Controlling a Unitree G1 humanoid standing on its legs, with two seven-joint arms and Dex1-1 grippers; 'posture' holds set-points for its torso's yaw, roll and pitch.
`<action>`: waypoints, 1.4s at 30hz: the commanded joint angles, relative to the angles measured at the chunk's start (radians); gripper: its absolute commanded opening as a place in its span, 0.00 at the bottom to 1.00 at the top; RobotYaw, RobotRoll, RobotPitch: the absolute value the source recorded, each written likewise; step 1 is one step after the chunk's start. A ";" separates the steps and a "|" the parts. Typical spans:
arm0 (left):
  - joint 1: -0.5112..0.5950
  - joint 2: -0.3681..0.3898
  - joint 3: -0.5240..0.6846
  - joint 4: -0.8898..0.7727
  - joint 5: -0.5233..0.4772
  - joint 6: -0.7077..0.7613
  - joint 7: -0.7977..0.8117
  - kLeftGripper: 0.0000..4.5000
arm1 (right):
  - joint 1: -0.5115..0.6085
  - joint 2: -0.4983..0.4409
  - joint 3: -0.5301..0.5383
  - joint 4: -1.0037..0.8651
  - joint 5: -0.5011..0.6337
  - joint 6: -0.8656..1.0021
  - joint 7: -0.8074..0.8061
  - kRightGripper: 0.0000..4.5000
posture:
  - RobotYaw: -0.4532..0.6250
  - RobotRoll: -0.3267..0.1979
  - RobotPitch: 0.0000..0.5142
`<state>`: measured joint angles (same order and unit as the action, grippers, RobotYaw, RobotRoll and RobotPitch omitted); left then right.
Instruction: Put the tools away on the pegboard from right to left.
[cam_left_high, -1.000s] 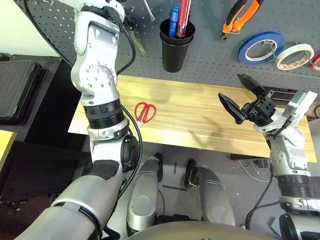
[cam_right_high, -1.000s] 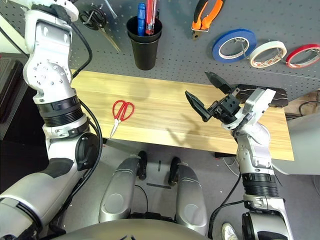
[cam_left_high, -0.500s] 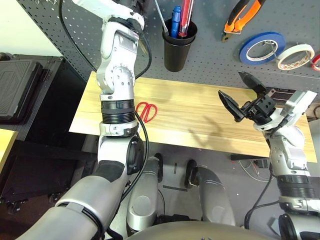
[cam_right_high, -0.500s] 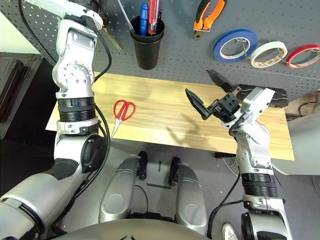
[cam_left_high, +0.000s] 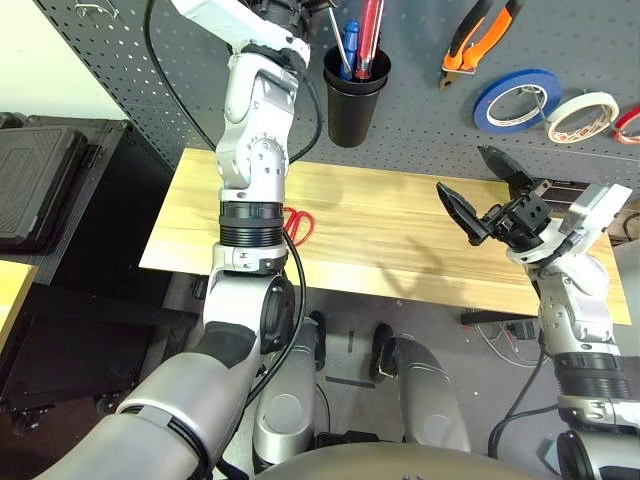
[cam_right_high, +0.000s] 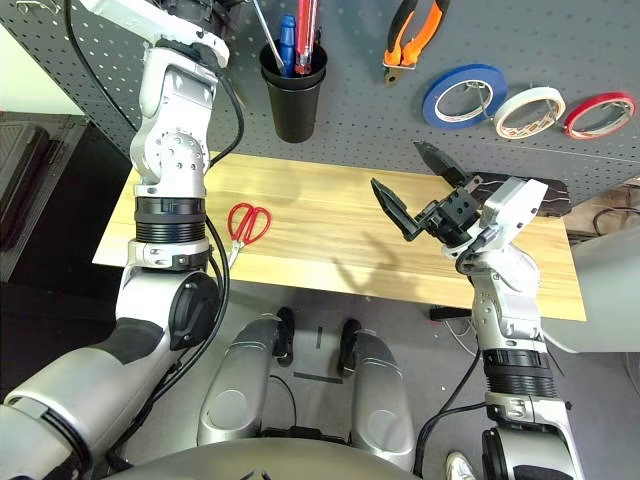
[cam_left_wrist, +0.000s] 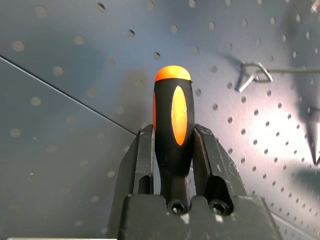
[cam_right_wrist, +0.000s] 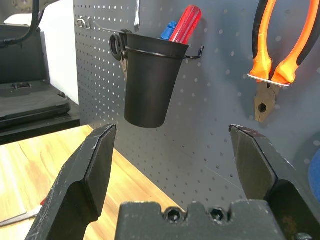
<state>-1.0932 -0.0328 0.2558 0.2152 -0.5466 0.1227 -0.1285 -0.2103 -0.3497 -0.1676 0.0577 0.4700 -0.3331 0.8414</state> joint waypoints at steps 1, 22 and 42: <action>0.020 -0.004 -0.049 -0.002 0.047 -0.017 -0.018 0.21 | 0.010 0.000 0.003 0.000 -0.006 -0.013 0.003 1.00 | 0.52 0.62 0.49; 0.135 0.041 -0.135 -0.122 0.163 -0.034 -0.052 0.99 | 0.006 0.016 0.027 0.005 -0.011 -0.005 0.008 1.00 | 0.54 0.62 0.47; 0.895 0.362 -0.156 -0.775 0.039 0.517 -0.083 0.99 | -0.004 -0.137 0.199 0.028 -0.199 0.370 -0.006 1.00 | 0.65 0.62 0.56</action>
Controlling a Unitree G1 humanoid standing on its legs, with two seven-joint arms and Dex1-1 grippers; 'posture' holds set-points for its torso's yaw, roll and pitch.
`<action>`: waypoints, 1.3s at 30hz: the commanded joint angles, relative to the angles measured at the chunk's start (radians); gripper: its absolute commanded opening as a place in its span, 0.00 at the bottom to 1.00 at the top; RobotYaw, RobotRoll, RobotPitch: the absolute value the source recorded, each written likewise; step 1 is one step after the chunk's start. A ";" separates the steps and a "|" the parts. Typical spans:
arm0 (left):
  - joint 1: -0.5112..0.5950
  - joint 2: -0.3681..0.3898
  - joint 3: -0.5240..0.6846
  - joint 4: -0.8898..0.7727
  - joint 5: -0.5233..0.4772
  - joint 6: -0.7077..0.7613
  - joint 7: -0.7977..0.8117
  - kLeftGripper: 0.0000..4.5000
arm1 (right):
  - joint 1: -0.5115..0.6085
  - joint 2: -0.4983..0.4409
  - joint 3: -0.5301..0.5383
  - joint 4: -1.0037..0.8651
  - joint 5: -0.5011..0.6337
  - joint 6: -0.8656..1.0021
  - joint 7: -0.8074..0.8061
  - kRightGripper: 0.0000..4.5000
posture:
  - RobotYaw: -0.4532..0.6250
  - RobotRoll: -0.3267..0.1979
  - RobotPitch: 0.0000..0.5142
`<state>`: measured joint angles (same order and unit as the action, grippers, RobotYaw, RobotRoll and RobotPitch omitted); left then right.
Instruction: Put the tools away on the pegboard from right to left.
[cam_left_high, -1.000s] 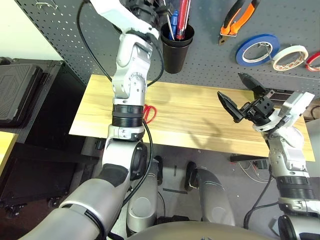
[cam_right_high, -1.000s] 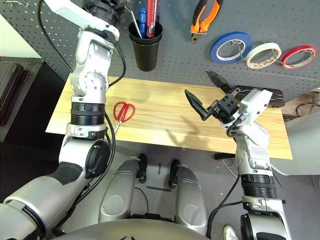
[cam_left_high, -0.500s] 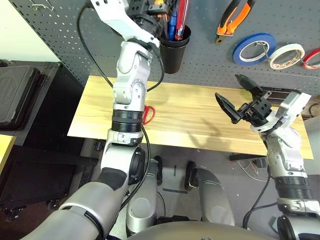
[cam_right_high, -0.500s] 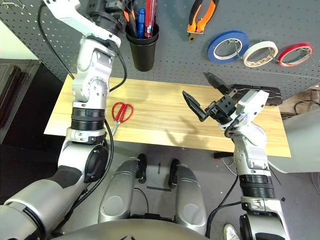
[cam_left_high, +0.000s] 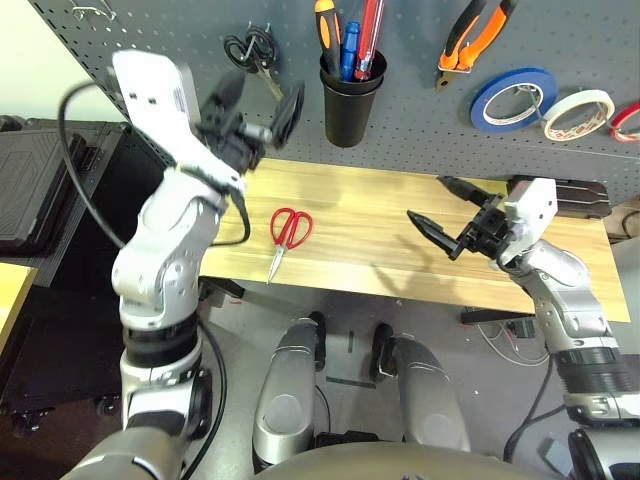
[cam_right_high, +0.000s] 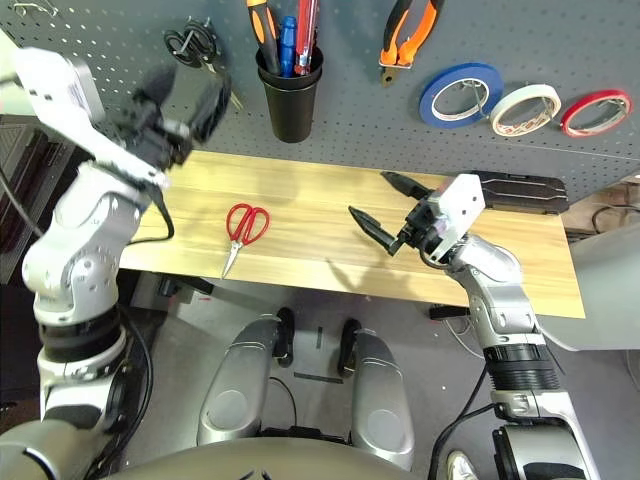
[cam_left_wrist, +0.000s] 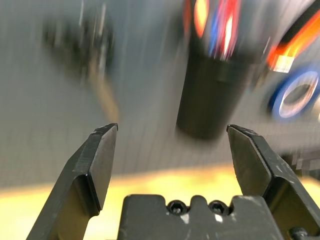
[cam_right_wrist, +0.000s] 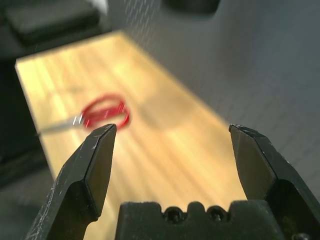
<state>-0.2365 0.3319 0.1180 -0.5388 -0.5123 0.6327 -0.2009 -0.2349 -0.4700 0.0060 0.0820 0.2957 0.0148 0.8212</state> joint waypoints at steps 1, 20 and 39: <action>0.059 -0.003 -0.022 -0.006 0.015 0.004 -0.009 0.99 | 0.028 -0.025 0.034 0.003 -0.035 0.031 0.020 1.00 | 0.65 0.62 0.57; 0.005 0.049 -0.155 0.533 0.322 -0.163 -0.075 0.99 | 0.118 -0.090 0.090 -0.112 -0.079 0.153 0.079 1.00 | 0.62 0.62 0.65; -0.296 -0.051 -0.120 1.249 0.442 -0.477 -0.067 0.99 | 0.154 -0.124 0.073 -0.227 -0.072 0.233 0.052 1.00 | 0.55 0.62 0.67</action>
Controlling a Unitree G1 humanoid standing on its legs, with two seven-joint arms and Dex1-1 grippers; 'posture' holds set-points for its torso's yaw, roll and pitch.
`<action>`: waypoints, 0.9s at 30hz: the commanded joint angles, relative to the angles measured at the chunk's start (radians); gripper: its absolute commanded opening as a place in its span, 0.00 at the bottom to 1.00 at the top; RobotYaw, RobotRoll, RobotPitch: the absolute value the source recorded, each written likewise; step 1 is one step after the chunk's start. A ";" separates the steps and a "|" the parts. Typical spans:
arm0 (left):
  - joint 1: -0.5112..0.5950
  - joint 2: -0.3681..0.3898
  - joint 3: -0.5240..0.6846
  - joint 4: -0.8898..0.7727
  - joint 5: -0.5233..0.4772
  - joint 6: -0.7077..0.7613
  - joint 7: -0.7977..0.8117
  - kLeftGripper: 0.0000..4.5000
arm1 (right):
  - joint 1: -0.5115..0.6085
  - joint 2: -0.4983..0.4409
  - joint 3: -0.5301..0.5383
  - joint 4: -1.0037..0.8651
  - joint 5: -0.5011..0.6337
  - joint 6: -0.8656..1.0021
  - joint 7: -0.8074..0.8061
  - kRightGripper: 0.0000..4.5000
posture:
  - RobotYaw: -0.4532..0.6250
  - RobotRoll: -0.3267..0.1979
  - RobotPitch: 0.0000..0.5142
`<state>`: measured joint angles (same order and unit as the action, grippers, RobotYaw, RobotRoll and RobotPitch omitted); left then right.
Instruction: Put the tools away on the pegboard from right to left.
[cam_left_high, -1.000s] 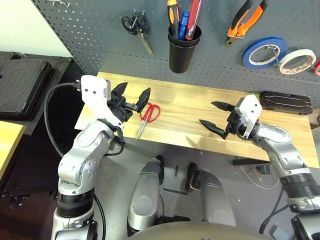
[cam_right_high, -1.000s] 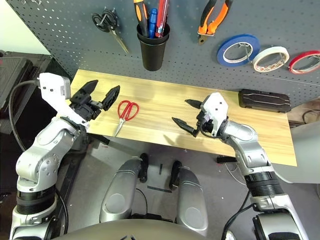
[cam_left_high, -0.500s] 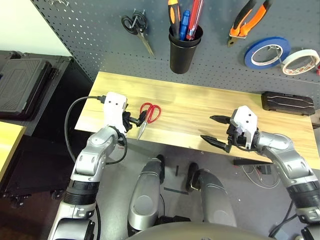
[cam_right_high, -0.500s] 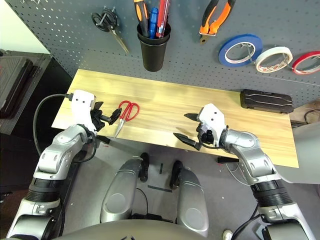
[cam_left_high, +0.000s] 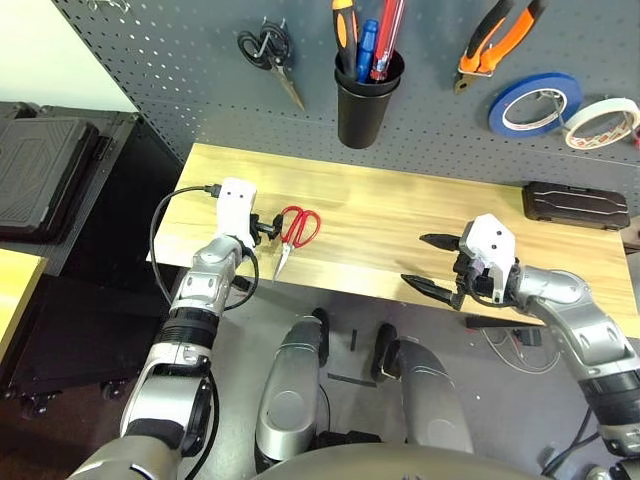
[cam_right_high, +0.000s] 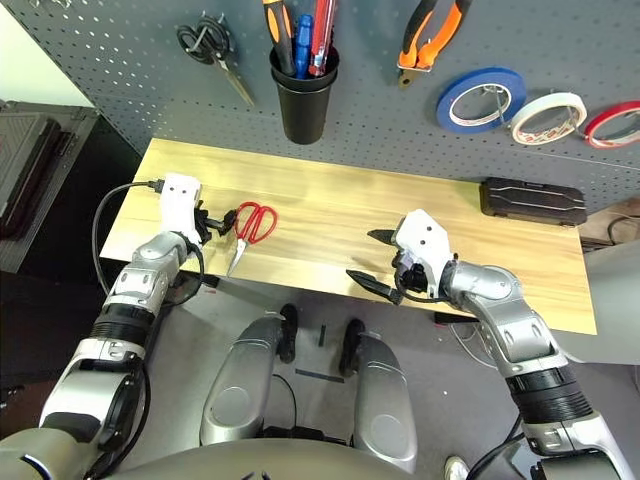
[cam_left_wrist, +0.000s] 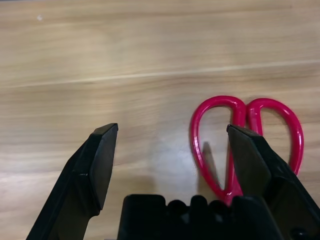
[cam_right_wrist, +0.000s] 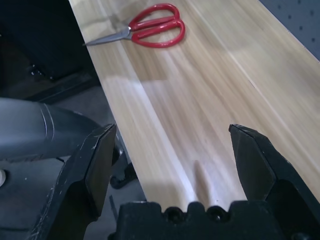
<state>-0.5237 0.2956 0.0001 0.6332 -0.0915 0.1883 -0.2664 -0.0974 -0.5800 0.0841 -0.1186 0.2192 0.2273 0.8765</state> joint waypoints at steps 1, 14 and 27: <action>-0.019 -0.019 -0.001 0.104 0.026 -0.041 0.001 0.99 | 0.015 -0.016 -0.007 -0.029 0.005 0.024 -0.003 1.00 | 0.55 0.62 0.67; -0.141 -0.045 0.018 0.386 0.060 -0.075 0.042 0.99 | -0.023 -0.021 -0.025 -0.137 0.030 0.109 -0.027 1.00 | 0.52 0.62 0.63; -0.114 -0.068 0.015 0.365 0.064 -0.021 -0.006 0.10 | -0.001 -0.069 -0.021 -0.132 0.039 0.118 0.004 1.00 | 0.53 0.62 0.64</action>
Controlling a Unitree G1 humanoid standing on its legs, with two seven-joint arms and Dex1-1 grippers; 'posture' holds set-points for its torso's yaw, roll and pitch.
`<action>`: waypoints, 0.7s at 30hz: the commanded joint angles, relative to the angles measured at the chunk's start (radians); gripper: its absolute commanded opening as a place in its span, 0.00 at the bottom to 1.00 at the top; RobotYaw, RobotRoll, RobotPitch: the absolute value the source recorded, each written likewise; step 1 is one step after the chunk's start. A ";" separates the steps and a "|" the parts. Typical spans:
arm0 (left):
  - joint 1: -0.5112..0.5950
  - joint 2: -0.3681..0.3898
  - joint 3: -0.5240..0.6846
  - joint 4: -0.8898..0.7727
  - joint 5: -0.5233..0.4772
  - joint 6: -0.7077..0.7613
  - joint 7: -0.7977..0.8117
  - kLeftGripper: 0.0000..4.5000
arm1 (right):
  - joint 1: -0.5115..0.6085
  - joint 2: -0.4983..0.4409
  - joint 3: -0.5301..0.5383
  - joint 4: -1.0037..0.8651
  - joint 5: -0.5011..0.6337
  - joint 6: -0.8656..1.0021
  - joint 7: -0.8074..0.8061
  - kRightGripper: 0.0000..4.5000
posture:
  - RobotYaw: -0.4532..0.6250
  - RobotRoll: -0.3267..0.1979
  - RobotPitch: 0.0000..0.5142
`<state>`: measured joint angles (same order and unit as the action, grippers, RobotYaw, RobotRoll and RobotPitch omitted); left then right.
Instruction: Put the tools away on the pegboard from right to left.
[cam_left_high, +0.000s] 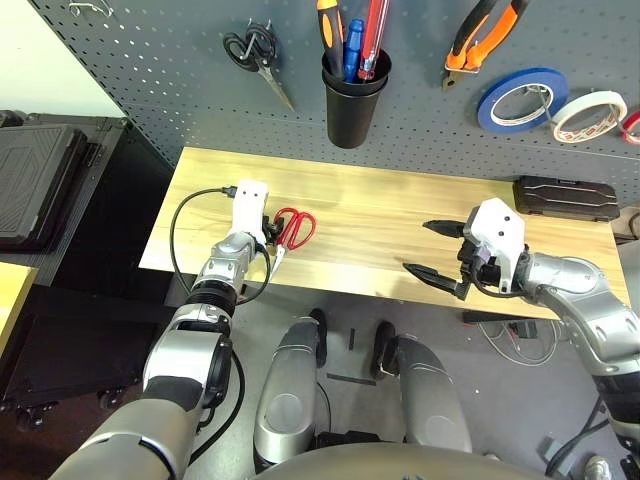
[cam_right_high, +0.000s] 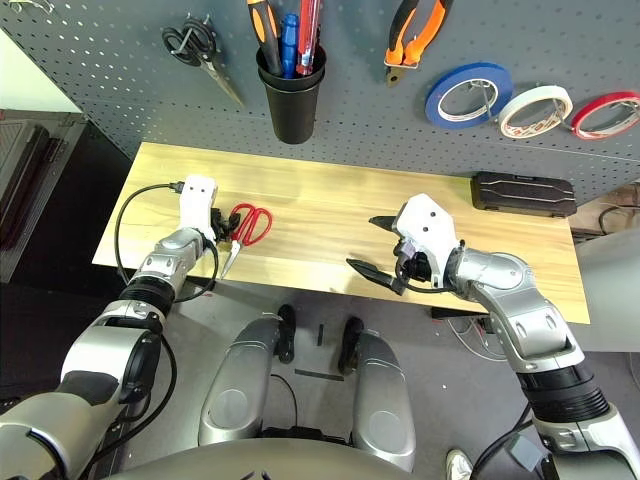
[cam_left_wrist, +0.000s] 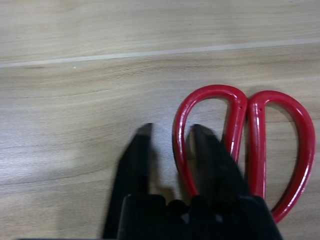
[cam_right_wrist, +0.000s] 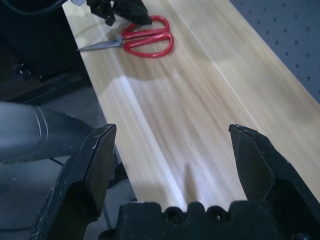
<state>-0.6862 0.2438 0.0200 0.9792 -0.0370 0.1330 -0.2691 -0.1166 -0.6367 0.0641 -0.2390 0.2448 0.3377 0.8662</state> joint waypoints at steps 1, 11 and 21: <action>0.050 -0.017 0.001 0.014 0.006 0.035 0.002 0.01 | 0.018 -0.013 0.000 -0.010 0.013 0.008 0.016 1.00 | 0.53 0.62 0.64; 0.118 -0.021 0.057 -0.221 -0.058 0.088 -0.006 0.00 | 0.010 0.000 0.012 0.014 0.008 -0.012 0.021 1.00 | 0.56 0.62 0.64; 0.379 -0.057 0.163 -0.863 -0.206 0.163 0.016 0.00 | -0.044 0.124 -0.013 0.133 0.053 -0.238 0.047 1.00 | 0.62 0.62 0.61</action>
<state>-0.3389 0.1959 0.1683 0.1962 -0.2115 0.2968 -0.2447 -0.1722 -0.5275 0.0637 -0.1312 0.2724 0.1574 0.8967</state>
